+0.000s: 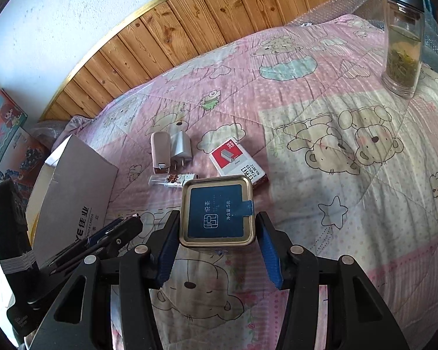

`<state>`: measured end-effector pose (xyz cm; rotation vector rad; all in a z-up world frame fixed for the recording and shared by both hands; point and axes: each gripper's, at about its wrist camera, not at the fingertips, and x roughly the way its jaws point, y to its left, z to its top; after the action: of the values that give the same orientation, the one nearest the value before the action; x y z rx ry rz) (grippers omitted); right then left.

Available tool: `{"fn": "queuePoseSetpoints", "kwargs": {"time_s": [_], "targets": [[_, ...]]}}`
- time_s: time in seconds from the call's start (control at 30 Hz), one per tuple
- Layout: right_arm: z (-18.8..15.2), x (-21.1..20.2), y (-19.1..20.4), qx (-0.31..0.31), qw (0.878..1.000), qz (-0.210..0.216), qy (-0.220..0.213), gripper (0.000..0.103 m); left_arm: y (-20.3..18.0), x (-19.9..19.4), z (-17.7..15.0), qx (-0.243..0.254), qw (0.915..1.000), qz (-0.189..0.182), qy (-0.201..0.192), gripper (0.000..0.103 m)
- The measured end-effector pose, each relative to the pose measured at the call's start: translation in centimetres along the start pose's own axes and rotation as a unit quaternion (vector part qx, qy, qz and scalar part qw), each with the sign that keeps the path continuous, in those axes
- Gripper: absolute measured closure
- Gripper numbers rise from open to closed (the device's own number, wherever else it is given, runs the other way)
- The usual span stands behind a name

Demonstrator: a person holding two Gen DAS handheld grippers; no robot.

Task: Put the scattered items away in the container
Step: 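Grasp the pink binder clip with the left gripper while the right gripper grasps the gold tin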

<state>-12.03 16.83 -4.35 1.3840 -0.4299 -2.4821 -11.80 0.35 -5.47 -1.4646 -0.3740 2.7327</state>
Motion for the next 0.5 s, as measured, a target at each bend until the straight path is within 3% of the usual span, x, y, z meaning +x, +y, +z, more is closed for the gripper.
{"fn": "queuePoseSetpoints", "kwargs": {"time_s": [0.5], "targets": [[0.0, -0.4, 0.4, 0.009, 1.0, 0.022, 0.004, 0.051, -0.3, -2.7, -1.3, -0.002, 0.9999, -0.009, -0.004, 0.069]]}}
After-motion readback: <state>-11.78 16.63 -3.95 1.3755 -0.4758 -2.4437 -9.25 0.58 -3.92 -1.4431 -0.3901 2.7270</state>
